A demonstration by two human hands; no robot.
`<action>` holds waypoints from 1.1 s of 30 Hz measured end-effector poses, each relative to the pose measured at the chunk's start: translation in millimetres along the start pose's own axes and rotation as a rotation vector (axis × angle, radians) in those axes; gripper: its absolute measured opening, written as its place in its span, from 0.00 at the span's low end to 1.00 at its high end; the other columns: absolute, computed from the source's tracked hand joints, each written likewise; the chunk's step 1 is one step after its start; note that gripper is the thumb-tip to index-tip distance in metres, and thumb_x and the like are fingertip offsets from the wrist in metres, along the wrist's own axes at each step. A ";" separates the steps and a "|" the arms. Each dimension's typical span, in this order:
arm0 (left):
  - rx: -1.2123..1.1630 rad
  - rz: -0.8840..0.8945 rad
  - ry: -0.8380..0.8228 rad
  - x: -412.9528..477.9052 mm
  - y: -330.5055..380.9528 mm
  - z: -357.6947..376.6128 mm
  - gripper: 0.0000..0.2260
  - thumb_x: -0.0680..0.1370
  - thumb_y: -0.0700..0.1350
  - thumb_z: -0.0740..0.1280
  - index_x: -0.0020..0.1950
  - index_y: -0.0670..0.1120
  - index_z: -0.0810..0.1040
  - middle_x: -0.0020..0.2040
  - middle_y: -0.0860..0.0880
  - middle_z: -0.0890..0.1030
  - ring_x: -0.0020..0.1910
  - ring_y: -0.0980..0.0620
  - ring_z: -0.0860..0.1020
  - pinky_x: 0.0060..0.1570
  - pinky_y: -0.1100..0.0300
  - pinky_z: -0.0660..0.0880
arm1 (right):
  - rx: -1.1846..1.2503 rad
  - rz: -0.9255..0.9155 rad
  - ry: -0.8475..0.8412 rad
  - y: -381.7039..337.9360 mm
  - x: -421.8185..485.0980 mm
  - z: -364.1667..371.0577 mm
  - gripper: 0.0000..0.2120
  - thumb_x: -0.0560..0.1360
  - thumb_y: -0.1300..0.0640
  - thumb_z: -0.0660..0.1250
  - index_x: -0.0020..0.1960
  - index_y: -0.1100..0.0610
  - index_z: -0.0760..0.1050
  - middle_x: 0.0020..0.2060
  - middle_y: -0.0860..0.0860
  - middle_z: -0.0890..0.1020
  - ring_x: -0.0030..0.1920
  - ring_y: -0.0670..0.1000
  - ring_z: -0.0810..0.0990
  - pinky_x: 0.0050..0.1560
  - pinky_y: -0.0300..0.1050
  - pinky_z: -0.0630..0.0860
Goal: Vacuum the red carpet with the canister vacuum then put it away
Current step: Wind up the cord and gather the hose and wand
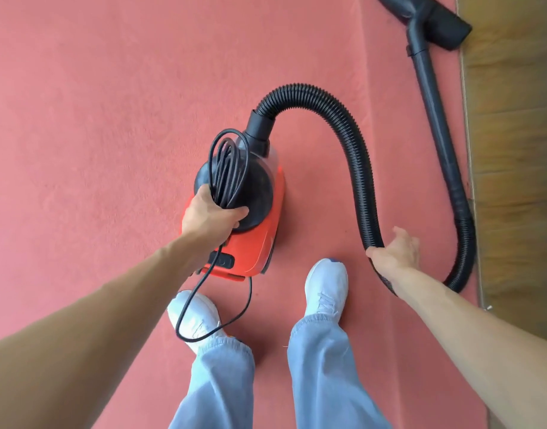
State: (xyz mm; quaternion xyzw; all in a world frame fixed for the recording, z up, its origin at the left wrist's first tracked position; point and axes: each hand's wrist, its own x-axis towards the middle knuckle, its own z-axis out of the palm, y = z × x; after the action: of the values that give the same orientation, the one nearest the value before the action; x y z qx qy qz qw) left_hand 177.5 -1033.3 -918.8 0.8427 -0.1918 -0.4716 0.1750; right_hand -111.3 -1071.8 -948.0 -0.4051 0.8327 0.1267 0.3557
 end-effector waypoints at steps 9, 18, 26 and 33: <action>-0.063 0.057 -0.040 11.5 -12.1 7.4 0.10 0.71 0.43 0.75 0.44 0.47 0.74 0.33 0.49 0.80 0.29 0.51 0.79 0.39 0.50 0.81 | 0.089 -0.144 -0.149 0.5 7.6 36.1 0.17 0.79 0.49 0.65 0.63 0.55 0.68 0.53 0.51 0.77 0.49 0.55 0.74 0.48 0.47 0.67; -0.568 -0.191 -0.086 -16.6 -10.0 10.5 0.13 0.71 0.43 0.78 0.40 0.46 0.73 0.29 0.49 0.75 0.28 0.51 0.75 0.31 0.56 0.76 | 0.887 -0.095 -0.447 -146.4 -65.3 -18.2 0.09 0.79 0.53 0.67 0.47 0.60 0.77 0.36 0.55 0.78 0.34 0.53 0.78 0.37 0.49 0.78; -0.890 -0.233 -0.152 -51.4 -17.0 19.0 0.17 0.76 0.50 0.74 0.60 0.41 0.77 0.45 0.41 0.79 0.37 0.48 0.78 0.34 0.57 0.79 | 1.285 -0.015 -0.853 -218.3 -116.2 -2.9 0.02 0.77 0.68 0.65 0.48 0.67 0.75 0.37 0.59 0.77 0.30 0.55 0.79 0.33 0.50 0.81; -1.119 -0.248 -0.302 -59.1 -4.2 11.5 0.06 0.73 0.42 0.68 0.39 0.43 0.84 0.39 0.46 0.84 0.40 0.49 0.81 0.44 0.56 0.80 | 1.373 0.117 -0.509 -254.6 -138.1 14.6 0.14 0.76 0.68 0.68 0.34 0.61 0.69 0.32 0.57 0.75 0.33 0.55 0.76 0.53 0.62 0.79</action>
State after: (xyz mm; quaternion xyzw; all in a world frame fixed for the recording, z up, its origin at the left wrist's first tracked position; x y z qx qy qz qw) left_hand 139.8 -1002.2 -883.5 0.5619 0.1635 -0.6327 0.5072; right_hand 148.4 -1146.6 -842.8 -0.0042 0.6363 -0.3145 0.7044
